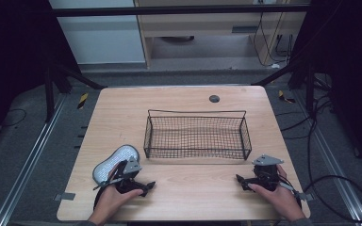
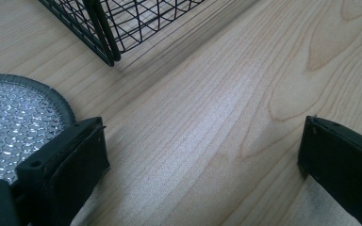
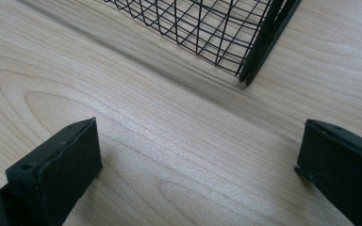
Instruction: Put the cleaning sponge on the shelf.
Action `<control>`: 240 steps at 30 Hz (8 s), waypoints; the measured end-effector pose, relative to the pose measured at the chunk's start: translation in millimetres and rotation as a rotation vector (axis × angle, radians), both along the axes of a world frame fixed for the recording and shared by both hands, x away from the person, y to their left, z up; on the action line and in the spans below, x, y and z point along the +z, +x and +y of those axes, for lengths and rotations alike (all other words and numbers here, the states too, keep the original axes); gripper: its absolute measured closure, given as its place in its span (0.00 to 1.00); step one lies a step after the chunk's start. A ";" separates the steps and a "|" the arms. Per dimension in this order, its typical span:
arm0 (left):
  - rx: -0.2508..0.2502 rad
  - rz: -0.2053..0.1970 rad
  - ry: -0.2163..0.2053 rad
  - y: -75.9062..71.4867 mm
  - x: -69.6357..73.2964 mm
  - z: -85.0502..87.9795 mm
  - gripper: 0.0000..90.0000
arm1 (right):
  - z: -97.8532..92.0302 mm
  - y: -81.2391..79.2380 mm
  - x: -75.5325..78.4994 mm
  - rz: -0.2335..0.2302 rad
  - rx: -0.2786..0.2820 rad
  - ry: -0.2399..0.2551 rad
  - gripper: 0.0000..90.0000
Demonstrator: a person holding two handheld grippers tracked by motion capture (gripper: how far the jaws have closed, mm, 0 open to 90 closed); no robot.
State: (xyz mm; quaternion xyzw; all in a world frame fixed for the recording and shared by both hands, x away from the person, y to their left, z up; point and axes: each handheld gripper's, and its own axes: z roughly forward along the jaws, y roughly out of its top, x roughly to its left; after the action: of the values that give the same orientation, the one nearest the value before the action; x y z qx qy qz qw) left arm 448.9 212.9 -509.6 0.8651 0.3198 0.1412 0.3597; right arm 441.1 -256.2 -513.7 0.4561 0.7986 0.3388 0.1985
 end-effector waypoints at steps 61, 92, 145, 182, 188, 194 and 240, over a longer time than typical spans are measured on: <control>0.221 0.189 0.264 49.1 68.7 70.9 0.07 | 0.6 -0.8 0.0 0.001 -0.010 0.002 0.00; 0.168 0.298 0.363 61.4 54.6 61.6 0.05 | 0.6 -0.8 0.0 0.000 -0.010 0.002 0.00; 0.145 0.236 0.347 60.8 57.9 68.7 0.13 | 0.6 -1.1 -0.1 -0.001 -0.009 0.001 0.00; 0.066 0.080 0.429 61.6 115.7 55.5 0.17 | 0.6 -1.1 -0.1 -0.001 -0.009 0.001 0.00; 0.054 0.071 0.440 62.3 122.6 54.8 0.17 | 0.6 -1.1 -0.1 -0.001 -0.009 0.001 0.00; 0.005 0.043 0.504 63.2 135.0 46.5 0.16 | 0.6 -1.1 -0.1 -0.001 -0.009 0.002 0.00; -0.139 -0.072 0.519 106.9 195.9 -40.0 0.16 | 0.1 -0.6 -0.1 -0.001 0.000 -0.004 0.00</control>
State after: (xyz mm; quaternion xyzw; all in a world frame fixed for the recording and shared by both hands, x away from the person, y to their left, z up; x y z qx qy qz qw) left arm 555.7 172.9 -313.6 0.9428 0.1997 0.2238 0.1458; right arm 440.6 -256.2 -513.9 0.4556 0.7993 0.3374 0.1996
